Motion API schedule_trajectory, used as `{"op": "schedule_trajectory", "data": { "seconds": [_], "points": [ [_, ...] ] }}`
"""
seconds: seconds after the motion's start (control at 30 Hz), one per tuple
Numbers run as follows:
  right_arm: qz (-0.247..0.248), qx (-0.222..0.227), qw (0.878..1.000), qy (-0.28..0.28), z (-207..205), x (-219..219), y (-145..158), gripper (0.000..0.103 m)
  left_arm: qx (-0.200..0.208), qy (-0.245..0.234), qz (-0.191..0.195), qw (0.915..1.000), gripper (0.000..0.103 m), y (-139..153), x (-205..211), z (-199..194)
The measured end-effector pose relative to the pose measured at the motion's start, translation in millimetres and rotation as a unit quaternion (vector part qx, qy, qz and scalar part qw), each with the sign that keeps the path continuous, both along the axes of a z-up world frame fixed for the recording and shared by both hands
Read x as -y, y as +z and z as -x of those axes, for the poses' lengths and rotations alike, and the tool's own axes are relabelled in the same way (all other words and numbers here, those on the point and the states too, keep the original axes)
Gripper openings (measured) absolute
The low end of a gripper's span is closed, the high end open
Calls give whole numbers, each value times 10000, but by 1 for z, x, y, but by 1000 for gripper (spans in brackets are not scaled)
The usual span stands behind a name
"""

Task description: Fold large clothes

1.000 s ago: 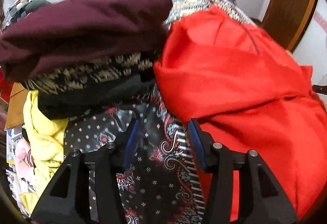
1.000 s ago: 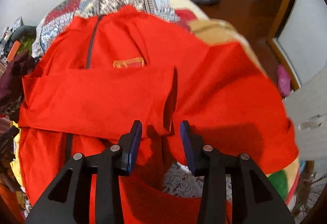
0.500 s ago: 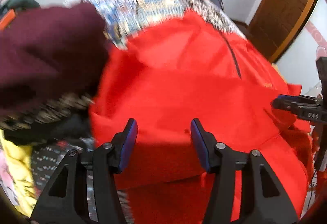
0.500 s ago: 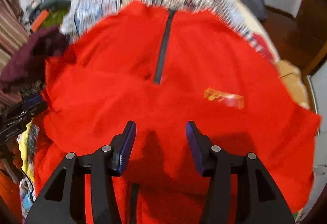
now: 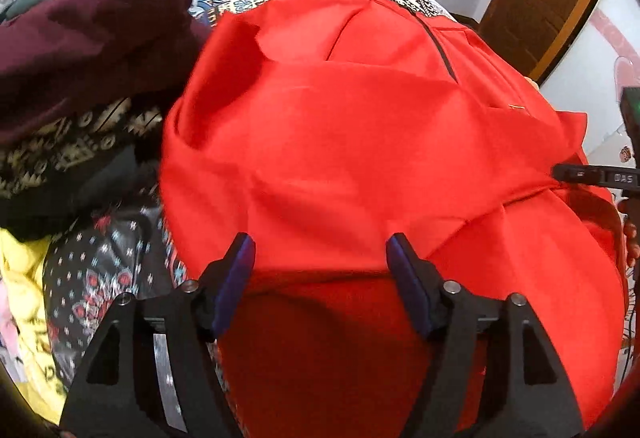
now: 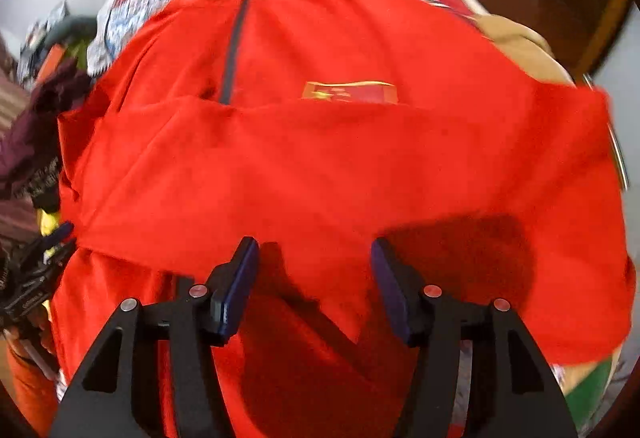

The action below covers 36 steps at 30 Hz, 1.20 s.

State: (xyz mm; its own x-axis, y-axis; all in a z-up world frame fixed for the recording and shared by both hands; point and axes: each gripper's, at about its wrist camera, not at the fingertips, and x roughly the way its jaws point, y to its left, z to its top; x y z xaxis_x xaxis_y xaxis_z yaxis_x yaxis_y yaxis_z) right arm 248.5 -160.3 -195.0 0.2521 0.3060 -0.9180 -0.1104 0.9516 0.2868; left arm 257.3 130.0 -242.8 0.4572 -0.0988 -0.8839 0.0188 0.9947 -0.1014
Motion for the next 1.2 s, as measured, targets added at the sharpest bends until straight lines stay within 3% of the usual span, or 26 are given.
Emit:
{"op": "schedule_trajectory", "data": {
  "seconds": [0.27,0.5,0.63,0.83,0.97,1.2],
  "points": [
    [-103,355,9902,-1349,45,90,29,55,-80,78,232,9997,70,18,1,16],
    [-135,434,9681,-2464,74,158,35,55,453,90,88,9989,70,55,17,14],
    [-438,278,9506,-3061,83,192,24,55,711,83,119,9974,70,68,29,7],
    [-1065,-70,9288,-3548,80,216,-6,55,748,7,328,9967,70,71,49,-7],
    [-1436,-54,9124,-3832,78,229,-17,55,680,11,419,9968,70,64,56,-11],
    [-1064,99,9046,-4126,50,242,-26,55,479,86,426,9979,70,50,58,-17]
  ]
}}
